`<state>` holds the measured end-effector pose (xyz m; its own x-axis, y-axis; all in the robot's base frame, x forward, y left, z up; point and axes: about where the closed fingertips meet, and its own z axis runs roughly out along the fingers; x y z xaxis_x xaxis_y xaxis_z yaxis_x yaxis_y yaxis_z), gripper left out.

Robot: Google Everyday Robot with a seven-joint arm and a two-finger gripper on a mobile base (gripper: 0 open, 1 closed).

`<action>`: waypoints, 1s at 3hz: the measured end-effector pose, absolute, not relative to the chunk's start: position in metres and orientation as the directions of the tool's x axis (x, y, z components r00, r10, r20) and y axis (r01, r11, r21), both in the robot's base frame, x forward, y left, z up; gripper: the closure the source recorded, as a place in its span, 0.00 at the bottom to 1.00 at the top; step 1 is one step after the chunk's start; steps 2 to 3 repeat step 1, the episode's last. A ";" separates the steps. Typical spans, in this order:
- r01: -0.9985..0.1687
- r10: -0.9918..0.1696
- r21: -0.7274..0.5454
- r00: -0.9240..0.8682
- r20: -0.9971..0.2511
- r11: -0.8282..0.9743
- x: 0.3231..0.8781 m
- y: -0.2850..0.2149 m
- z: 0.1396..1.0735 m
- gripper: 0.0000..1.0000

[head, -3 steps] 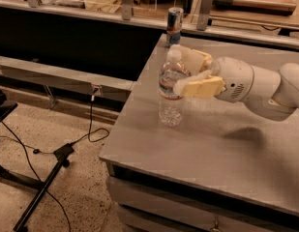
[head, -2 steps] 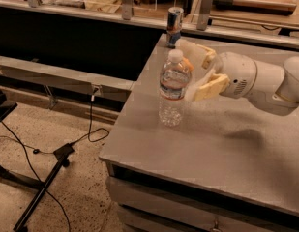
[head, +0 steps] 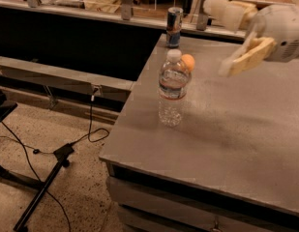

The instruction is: Place water bottle upright

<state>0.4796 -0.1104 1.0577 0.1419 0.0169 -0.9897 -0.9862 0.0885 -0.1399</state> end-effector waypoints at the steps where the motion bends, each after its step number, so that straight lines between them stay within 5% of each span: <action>1: -0.977 -0.005 -0.183 0.183 -0.983 0.107 0.481 -0.121 1.073 0.00; 3: -0.977 -0.005 -0.183 0.183 -0.983 0.107 0.481 -0.121 1.073 0.00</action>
Offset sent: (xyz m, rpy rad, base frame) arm 0.0000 0.0000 0.0000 0.0000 0.0000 0.0000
